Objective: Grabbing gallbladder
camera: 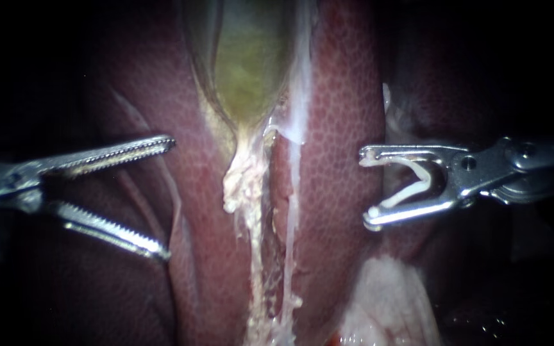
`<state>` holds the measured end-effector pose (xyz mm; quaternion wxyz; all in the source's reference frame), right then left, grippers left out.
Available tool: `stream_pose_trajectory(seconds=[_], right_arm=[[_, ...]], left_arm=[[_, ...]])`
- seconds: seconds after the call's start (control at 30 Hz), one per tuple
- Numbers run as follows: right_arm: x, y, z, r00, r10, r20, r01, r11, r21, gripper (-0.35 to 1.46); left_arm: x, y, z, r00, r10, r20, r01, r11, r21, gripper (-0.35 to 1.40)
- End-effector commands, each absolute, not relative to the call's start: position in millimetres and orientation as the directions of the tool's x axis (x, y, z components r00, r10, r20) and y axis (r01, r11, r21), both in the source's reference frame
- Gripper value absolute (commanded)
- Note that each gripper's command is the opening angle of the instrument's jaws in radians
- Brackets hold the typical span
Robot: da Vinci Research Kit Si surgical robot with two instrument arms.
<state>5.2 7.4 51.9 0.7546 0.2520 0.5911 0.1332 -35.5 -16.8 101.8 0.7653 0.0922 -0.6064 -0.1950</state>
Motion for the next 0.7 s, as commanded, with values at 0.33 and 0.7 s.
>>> stream_pose_trajectory(seconds=[0.33, 0.7], right_arm=[[5.3, 7.4, 51.9, 0.266, 0.499, -0.825, 0.096, 0.837, 0.538, 0.60], [5.4, 7.4, 51.9, 0.266, 0.499, -0.825, 0.096, 0.838, 0.538, 0.60]], left_arm=[[-37.2, -17.0, 103.1, 0.190, -0.411, 0.892, 0.195, 0.906, 0.376, 0.91], [-40.3, -17.1, 107.0, 0.163, -0.514, 0.842, 0.232, 0.849, 0.474, 0.83]])
